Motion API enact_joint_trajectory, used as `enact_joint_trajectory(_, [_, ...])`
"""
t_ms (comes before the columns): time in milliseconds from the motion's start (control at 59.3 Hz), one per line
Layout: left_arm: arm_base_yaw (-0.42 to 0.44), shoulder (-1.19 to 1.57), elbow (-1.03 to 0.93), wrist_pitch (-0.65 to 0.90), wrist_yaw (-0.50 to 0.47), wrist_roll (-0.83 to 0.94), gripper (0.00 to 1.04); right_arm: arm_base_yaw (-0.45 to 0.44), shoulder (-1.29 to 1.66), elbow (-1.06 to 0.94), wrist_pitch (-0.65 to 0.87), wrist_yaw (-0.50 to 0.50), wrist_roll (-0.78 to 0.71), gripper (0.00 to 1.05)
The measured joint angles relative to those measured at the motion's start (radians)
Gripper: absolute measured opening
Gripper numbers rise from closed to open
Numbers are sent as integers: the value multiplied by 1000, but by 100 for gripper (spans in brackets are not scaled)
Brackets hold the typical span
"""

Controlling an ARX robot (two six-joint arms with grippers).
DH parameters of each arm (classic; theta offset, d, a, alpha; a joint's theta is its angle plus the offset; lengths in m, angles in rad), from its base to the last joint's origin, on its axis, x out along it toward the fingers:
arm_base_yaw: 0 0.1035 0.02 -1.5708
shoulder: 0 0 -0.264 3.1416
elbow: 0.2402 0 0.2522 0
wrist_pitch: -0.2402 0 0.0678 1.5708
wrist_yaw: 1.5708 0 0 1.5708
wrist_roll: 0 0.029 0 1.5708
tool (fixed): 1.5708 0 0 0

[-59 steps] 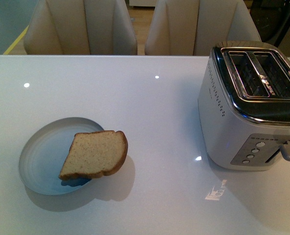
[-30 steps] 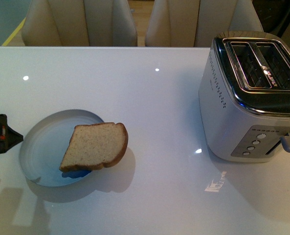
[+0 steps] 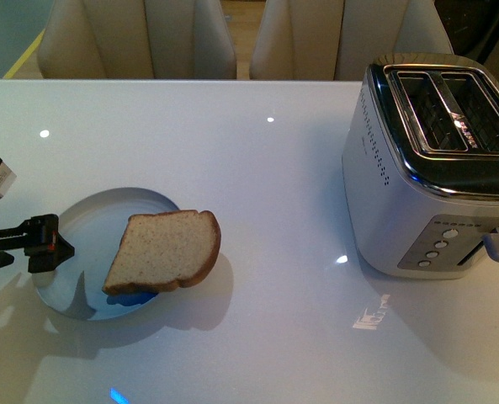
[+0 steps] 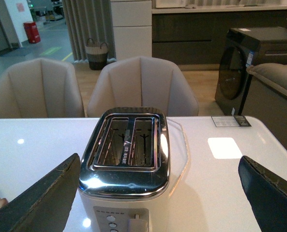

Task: Left arm holds plate, right arm toasts bread

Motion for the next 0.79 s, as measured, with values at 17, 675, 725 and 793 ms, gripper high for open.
enact_joint_trajectory(17, [-2,6,5,0,1,-2,97,0,0,0,0,0,0,96])
enact_joint_trajectory(675, [-10,85,89,-53,11,-101,12,0,0,0,0,0,0,96])
enact_joint_trajectory(725, [-1,84,90,-57,34,-136,5,0,0,0,0,0,0,96])
enact_joint_trajectory(793, [9,84,90,-56,55,-165,3,0,0,0,0,0,0,96])
